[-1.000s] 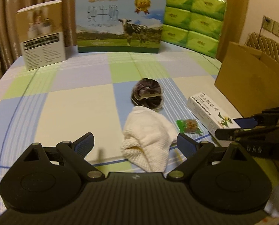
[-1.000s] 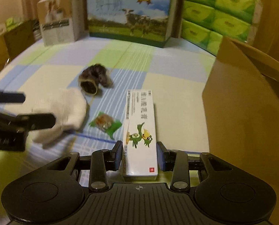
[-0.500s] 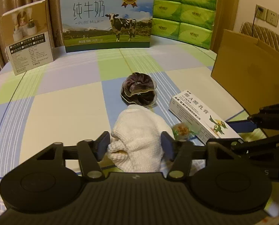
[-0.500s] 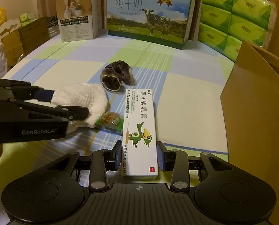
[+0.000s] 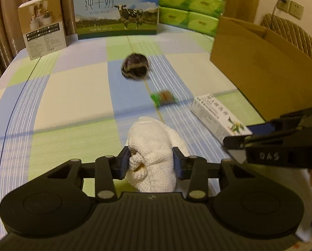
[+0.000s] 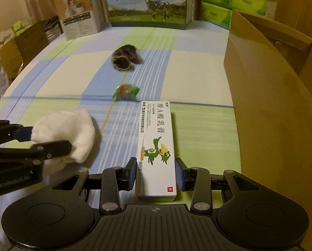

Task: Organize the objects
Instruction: 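Grasp the white knit cloth with the left tool, then carry the medicine box with the right tool over the cardboard box while the left tool carries the cloth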

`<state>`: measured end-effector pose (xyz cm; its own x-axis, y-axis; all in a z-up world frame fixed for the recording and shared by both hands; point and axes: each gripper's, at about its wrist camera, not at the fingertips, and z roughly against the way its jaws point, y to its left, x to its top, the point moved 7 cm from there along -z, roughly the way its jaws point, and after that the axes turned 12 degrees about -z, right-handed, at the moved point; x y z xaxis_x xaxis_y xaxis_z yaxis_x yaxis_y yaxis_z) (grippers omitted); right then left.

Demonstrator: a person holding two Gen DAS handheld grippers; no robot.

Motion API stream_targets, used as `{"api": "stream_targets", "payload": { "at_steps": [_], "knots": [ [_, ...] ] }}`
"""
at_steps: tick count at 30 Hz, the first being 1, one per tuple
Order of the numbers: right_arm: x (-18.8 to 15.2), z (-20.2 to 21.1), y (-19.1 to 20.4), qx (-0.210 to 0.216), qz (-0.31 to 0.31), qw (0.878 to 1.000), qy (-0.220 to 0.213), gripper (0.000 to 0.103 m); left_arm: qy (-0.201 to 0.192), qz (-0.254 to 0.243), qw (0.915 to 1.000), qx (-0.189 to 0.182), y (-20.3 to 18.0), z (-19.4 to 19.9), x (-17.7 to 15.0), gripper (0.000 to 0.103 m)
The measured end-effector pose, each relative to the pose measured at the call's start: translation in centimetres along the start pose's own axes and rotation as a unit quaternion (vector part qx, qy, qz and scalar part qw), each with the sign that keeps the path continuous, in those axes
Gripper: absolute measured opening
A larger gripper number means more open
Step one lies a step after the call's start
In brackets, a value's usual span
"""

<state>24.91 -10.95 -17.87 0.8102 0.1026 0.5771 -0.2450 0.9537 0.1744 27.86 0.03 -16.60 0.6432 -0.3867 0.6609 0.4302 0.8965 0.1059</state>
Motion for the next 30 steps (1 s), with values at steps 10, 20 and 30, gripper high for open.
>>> {"api": "stream_targets", "payload": {
  "at_steps": [10, 20, 30],
  "knots": [
    [0.6, -1.5, -0.2, 0.005, -0.010, 1.000, 0.006, 0.053, -0.001, -0.011, 0.9999, 0.004, -0.5, -0.7, -0.7, 0.054],
    [1.5, -3.1, 0.1, -0.005, 0.004, 1.000, 0.002, 0.035, 0.003, 0.006, 1.0000, -0.007, -0.3, -0.9, -0.9, 0.041],
    [1.6, 1.5, 0.3, 0.003, 0.006, 0.999, -0.038, 0.035, -0.034, 0.038, 0.9987, 0.008, 0.6, 1.5, 0.3, 0.035]
  ]
}}
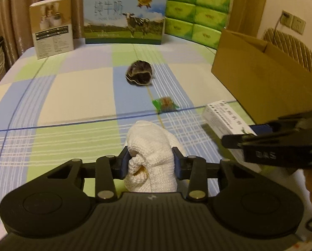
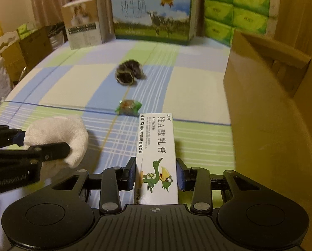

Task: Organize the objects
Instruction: 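Carry the medicine box with the right tool over the cardboard box while the left tool carries the cloth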

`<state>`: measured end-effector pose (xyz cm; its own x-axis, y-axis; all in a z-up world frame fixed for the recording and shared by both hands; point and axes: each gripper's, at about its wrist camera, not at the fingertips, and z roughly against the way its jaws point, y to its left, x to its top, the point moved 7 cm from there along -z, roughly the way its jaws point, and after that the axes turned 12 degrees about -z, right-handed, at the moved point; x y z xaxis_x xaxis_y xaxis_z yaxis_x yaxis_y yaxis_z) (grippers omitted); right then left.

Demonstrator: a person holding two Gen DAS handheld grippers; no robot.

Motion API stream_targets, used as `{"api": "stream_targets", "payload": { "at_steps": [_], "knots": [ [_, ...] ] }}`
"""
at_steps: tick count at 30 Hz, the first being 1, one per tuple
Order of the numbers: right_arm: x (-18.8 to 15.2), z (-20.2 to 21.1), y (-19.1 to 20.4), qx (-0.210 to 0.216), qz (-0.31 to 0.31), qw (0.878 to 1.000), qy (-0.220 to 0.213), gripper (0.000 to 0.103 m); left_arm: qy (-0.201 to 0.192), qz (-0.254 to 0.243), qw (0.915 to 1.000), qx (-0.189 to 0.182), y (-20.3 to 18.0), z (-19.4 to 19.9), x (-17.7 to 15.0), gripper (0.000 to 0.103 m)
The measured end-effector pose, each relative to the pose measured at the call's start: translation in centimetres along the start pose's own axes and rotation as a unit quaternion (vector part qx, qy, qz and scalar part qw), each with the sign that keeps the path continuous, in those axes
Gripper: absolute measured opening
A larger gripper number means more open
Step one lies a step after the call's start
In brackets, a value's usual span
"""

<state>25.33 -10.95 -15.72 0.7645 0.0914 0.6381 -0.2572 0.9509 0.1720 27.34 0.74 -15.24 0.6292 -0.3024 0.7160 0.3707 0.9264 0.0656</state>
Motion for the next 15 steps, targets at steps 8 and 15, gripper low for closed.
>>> {"api": "stream_targets", "payload": {
  "at_steps": [8, 15],
  "knots": [
    [-0.5, 8.4, -0.4, 0.028, -0.046, 0.998, -0.022, 0.035, -0.013, 0.030, 0.9994, 0.014, -2.6, 5.8, 1.3, 0.035],
    [-2.0, 15.7, -2.0, 0.026, -0.058, 0.997, -0.039, 0.035, -0.031, 0.038, 0.9987, 0.016, -7.1, 12.2, 2.4, 0.035]
  ]
}}
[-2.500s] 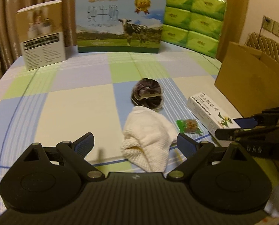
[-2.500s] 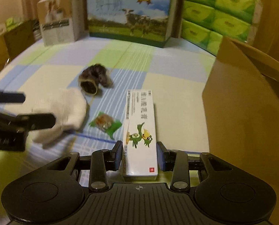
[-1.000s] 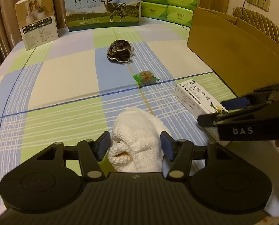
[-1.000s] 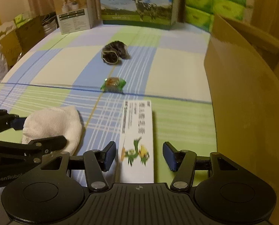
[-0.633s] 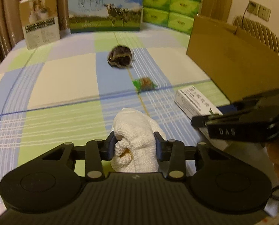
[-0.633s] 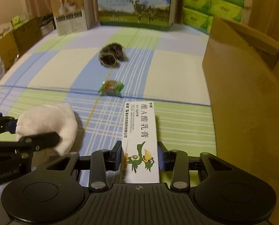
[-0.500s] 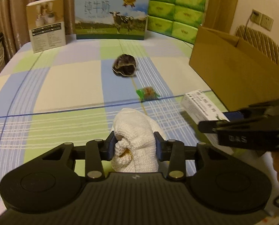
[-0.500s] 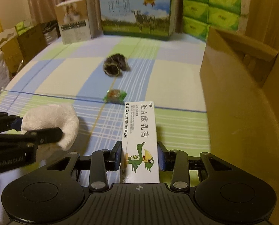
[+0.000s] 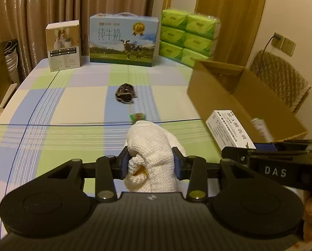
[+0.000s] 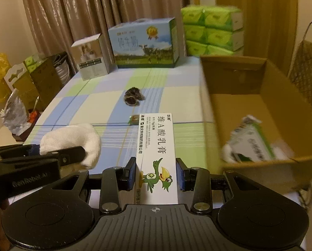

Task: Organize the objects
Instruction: 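Carry the medicine box with the right tool over the cardboard box while the left tool carries the cloth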

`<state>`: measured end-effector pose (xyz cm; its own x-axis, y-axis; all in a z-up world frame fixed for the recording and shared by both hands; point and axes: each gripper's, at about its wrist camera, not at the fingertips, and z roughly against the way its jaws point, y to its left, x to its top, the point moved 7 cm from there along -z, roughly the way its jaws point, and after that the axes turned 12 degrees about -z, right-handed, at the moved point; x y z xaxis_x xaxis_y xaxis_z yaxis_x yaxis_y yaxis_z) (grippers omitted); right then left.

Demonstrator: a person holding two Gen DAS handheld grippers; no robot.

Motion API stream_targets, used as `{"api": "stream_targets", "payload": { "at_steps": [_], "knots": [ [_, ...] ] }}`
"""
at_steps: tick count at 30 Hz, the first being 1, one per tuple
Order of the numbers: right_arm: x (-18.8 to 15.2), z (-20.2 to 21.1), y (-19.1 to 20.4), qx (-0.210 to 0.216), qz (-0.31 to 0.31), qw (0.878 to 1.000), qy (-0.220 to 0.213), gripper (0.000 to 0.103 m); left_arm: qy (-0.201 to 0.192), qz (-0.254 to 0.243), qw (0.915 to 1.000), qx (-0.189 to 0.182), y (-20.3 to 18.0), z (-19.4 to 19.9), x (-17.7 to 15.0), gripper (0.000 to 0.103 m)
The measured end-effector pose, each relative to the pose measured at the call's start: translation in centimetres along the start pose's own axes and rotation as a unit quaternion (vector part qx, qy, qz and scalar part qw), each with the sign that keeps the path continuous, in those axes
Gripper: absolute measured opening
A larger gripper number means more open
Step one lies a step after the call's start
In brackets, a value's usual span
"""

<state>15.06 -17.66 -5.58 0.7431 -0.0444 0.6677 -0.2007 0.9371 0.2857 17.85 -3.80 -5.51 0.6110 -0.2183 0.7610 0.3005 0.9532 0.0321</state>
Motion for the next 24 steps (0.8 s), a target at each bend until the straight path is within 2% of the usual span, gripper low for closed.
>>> {"api": "stream_targets", "payload": {
  "at_steps": [6, 12, 24],
  "knots": [
    [0.0, 5.2, -3.5, -0.018, -0.023, 0.999, -0.024, 0.035, -0.008, -0.003, 0.9999, -0.009, -3.2, 3.9, -0.2, 0.035],
    [0.8, 9.1, -6.8, -0.040, -0.044, 0.997, -0.055, 0.035, -0.010, -0.012, 0.9995, -0.028, -6.8, 6.0, -0.3, 0.035],
    [1.2, 11.6, -10.6, -0.060, -0.060, 0.994, -0.072, 0.035, -0.020, -0.032, 0.9979, -0.054, -11.8, 6.7, 1.2, 0.035]
  ]
}}
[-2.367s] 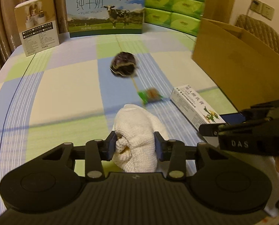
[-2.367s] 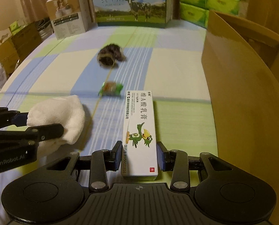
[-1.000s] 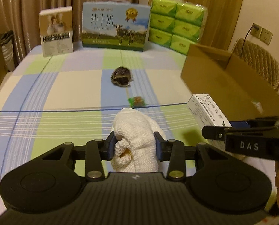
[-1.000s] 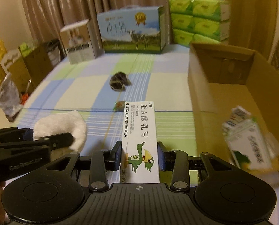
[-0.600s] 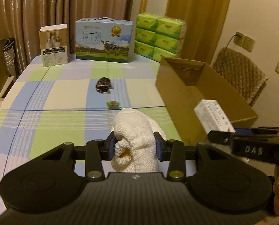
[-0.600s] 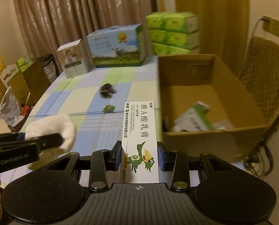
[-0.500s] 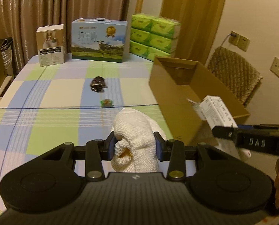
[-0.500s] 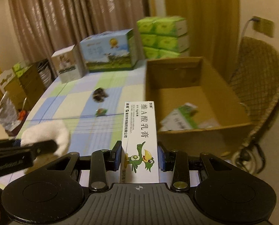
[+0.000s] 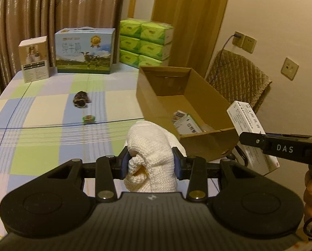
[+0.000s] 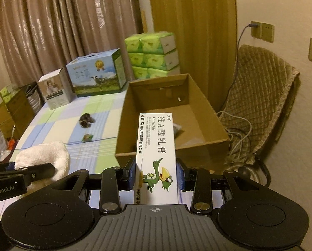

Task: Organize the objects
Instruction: 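Carry the medicine box with the right tool over the cardboard box while the left tool carries the cloth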

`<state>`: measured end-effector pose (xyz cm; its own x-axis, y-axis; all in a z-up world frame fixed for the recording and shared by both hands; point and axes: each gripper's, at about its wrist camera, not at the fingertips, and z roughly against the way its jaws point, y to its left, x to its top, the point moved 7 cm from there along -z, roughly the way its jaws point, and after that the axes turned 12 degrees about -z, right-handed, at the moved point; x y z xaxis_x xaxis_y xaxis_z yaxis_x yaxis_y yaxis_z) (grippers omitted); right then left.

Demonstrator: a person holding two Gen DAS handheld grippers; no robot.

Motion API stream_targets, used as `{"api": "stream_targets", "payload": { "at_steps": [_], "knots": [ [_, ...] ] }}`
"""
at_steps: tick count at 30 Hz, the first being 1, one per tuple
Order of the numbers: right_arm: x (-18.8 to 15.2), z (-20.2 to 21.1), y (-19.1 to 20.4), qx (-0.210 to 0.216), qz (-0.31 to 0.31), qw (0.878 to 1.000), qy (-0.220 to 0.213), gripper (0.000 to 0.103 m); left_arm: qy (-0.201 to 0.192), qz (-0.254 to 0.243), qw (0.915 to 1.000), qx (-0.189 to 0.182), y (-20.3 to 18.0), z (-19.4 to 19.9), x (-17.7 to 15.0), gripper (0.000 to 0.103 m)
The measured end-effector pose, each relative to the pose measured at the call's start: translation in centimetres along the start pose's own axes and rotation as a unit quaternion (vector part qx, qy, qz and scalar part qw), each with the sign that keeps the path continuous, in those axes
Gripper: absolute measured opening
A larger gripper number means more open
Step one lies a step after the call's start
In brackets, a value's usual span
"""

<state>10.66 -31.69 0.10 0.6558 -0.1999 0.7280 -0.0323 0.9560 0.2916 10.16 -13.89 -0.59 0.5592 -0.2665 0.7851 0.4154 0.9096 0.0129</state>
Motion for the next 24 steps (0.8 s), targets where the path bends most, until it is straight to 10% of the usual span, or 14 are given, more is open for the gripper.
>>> {"api": "stream_targets", "payload": {
  "at_steps": [24],
  "knots": [
    [0.7, -1.0, -3.3, -0.010, -0.017, 1.000, 0.005, 0.035, 0.006, -0.024, 0.9994, -0.023, -3.7, -2.7, 1.6, 0.035]
  ]
}}
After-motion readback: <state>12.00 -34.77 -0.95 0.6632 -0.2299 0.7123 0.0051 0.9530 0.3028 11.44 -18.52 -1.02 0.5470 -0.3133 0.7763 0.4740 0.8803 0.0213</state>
